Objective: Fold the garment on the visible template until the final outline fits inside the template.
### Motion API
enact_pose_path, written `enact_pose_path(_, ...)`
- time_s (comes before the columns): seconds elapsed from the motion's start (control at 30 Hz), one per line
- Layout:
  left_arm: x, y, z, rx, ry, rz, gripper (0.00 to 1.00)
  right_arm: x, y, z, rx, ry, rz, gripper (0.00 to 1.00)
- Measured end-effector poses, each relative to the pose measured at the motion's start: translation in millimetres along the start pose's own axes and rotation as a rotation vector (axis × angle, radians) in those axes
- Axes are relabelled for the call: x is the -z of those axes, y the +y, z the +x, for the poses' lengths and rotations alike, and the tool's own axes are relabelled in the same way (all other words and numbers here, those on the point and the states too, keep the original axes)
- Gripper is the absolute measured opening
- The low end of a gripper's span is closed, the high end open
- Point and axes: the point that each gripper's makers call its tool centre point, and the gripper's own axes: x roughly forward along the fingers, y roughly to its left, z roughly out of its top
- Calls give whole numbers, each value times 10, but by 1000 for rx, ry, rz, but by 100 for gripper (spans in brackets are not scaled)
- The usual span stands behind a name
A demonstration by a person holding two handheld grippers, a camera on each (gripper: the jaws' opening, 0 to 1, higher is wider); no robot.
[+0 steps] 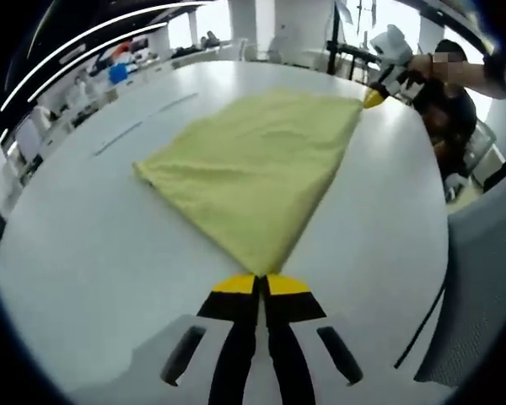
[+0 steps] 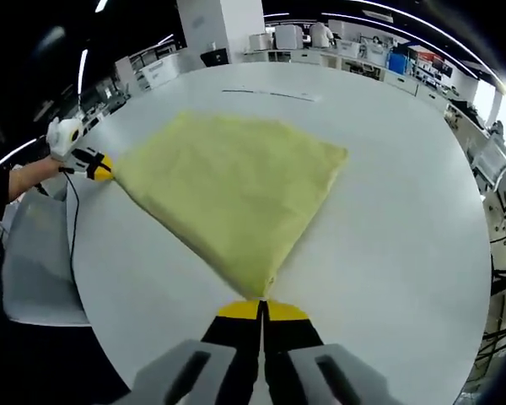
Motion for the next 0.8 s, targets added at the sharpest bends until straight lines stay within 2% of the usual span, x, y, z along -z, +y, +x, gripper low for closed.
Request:
enact_pose_path(0.07,8,-4,-4,2,-1,-9,0,62,-40,-8,27,26,-37,0)
enact_pose_path(0.27,11,8,-2,-7,-9,-30,0,65,-80,-17,30,16,-37,0)
enact_pose_path(0.37,62,76,-24,-43,6,-48,0,21,-65,-34,15,-2,-29,0)
enact_pose_path(0.43,84,93,-62,-55,4,-119,11,-56,-72,-65,32,-46,19,0)
enact_pose_path(0.5,41,101,-114,-66,-23,-159,20,-107,-52,-106,32,-73,39,0)
enact_pose_path(0.63,-40,104,-223,-75,-67,-242,32,-233,16,-222,32,-136,59,17)
enact_pose_path(0.77,-152,104,-332,-83,-111,-323,50,-339,65,-324,43,-182,53,46)
enact_pose_path(0.8,-225,99,-379,-85,-134,-329,54,-373,93,-365,40,-196,53,50)
